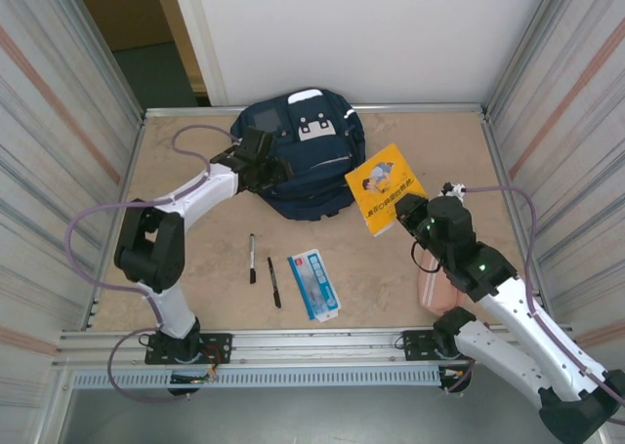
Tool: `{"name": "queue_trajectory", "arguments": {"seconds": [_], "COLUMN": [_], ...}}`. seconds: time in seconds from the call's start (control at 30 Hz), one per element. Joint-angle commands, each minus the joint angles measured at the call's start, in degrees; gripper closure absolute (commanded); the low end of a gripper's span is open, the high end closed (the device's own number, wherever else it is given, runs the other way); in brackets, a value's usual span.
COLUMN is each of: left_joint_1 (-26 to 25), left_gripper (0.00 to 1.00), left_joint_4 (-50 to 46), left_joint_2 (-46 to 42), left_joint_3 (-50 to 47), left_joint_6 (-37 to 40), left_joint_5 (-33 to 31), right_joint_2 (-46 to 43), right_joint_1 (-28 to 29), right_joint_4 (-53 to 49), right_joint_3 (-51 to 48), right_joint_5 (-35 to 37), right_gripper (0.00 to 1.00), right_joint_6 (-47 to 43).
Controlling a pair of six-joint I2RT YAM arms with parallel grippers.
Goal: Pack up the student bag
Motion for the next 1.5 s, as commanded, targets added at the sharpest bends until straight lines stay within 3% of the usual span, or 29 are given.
{"name": "queue_trajectory", "arguments": {"seconds": [0.0, 0.2, 0.33, 0.43, 0.57, 0.67, 0.87, 1.17, 1.37, 1.47], "left_joint_1": [0.7, 1.1, 1.2, 1.4, 1.4, 1.2, 0.9, 2.1, 4.2, 4.4], "left_gripper": [0.40, 0.40, 0.40, 0.54, 0.90, 1.00, 1.00, 1.00, 1.00, 1.00], "left_joint_4": [-2.9, -7.9, -5.4, -2.4, -1.4, -1.9, -2.0, -3.3, -3.0, -0.5], "left_joint_2": [4.2, 10.5, 10.6, 11.4, 10.1, 7.2, 0.5, -2.8, -4.1, -5.1], "left_joint_3": [3.2, 7.2, 4.8, 4.9, 5.9, 5.6, 5.1, 14.3, 15.4, 14.8], "left_joint_6": [-2.4, -3.9, -6.6, -7.1, -7.1, -7.5, -7.0, -4.6, -7.9, -9.6], "left_joint_5": [2.3, 2.3, 2.4, 3.1, 3.8, 3.0, 4.3, 8.8, 11.5, 14.5], "right_joint_2": [0.0, -0.3, -0.1, -0.1, 0.3, 0.1, -1.4, 5.0, 9.5, 12.4], "right_joint_1": [0.0, 0.3, 0.3, 0.3, 0.3, 0.3, -0.3, -5.1, -6.2, -6.4], "right_joint_4": [4.3, 5.3, 3.6, 2.3, 3.7, 3.0, 1.5, 5.0, 8.0, 10.0], "right_joint_3": [1.5, 0.1, 2.1, 3.0, 2.3, 2.2, 1.9, 1.6, 0.1, -0.5], "right_joint_5": [1.1, 1.7, 1.0, 1.4, -1.1, -2.6, -8.1, -37.9, -47.4, -47.3], "right_gripper": [1.00, 1.00, 1.00, 1.00, 1.00, 1.00, 1.00, 1.00, 1.00, 1.00], "right_joint_6": [-1.5, -0.6, -2.0, -3.0, -3.4, -3.9, -7.9, -7.0, -3.4, -1.0]}}
